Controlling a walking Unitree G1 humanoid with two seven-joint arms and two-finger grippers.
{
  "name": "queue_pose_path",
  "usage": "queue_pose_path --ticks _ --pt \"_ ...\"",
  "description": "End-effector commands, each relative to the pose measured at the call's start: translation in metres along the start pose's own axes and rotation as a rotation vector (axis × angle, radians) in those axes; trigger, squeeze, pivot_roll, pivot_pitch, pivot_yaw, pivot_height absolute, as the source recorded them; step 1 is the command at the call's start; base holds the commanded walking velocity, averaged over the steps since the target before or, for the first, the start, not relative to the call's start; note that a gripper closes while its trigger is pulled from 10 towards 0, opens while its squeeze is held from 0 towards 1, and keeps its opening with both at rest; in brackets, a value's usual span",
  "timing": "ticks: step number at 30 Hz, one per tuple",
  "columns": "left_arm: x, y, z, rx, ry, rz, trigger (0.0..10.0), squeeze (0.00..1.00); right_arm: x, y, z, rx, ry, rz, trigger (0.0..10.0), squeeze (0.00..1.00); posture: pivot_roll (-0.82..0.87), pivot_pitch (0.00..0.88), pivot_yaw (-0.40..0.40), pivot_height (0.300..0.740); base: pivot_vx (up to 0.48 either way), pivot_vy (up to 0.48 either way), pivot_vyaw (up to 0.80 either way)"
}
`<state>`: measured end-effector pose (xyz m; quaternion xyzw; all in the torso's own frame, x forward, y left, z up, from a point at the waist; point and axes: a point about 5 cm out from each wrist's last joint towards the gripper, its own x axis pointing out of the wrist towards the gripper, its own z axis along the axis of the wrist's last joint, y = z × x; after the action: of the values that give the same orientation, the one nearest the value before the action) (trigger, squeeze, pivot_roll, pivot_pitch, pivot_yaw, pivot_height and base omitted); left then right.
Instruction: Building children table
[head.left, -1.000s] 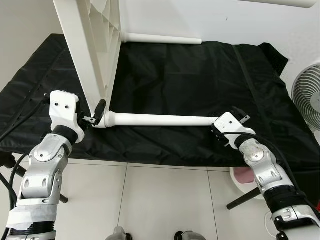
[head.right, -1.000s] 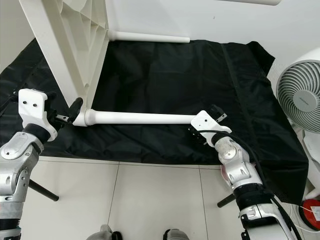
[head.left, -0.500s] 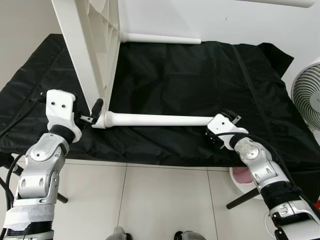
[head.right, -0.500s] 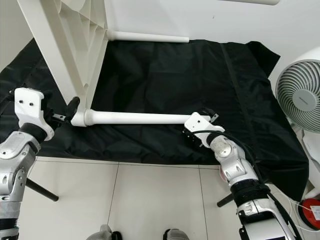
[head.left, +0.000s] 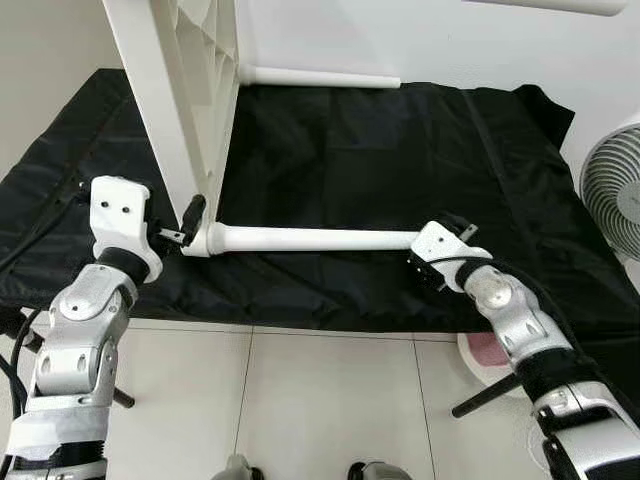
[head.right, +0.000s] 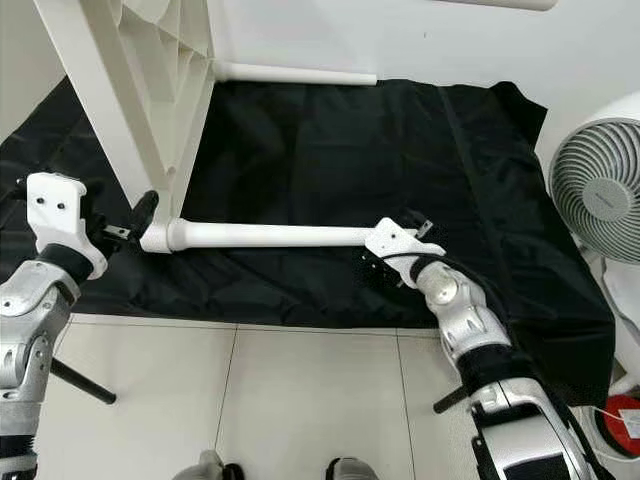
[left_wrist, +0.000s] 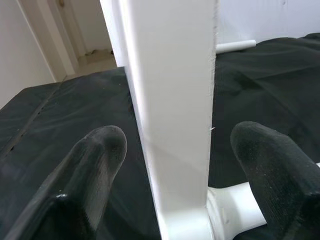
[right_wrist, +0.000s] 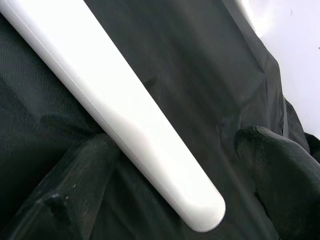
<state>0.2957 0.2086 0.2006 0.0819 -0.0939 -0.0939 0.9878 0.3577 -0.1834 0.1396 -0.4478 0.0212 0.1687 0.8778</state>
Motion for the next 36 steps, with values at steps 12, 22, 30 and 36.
queue_pose_path --ticks 12,22,30,36 --pt "0.003 0.003 0.005 0.007 -0.006 0.010 10.0 0.00 0.017 0.008 0.010 -0.061 0.000 0.034 10.0 0.00 -0.04 0.072 0.034 0.740 0.000 0.000 0.00" --pt "0.002 0.004 0.007 0.004 -0.006 0.015 10.0 0.00 0.026 0.005 0.017 -0.175 -0.013 -0.023 10.0 0.00 -0.04 0.070 0.035 0.740 0.000 0.000 0.00" --pt "0.002 0.003 0.007 0.002 -0.004 0.013 10.0 0.00 0.028 0.003 0.015 -0.175 -0.003 -0.077 10.0 0.00 -0.04 0.070 0.035 0.740 0.000 0.000 0.00" --pt "0.007 0.004 0.010 -0.005 -0.007 0.029 10.0 0.00 0.028 0.002 0.012 -0.183 0.007 -0.124 9.6 0.00 -0.03 0.082 0.039 0.740 0.000 0.000 0.00"
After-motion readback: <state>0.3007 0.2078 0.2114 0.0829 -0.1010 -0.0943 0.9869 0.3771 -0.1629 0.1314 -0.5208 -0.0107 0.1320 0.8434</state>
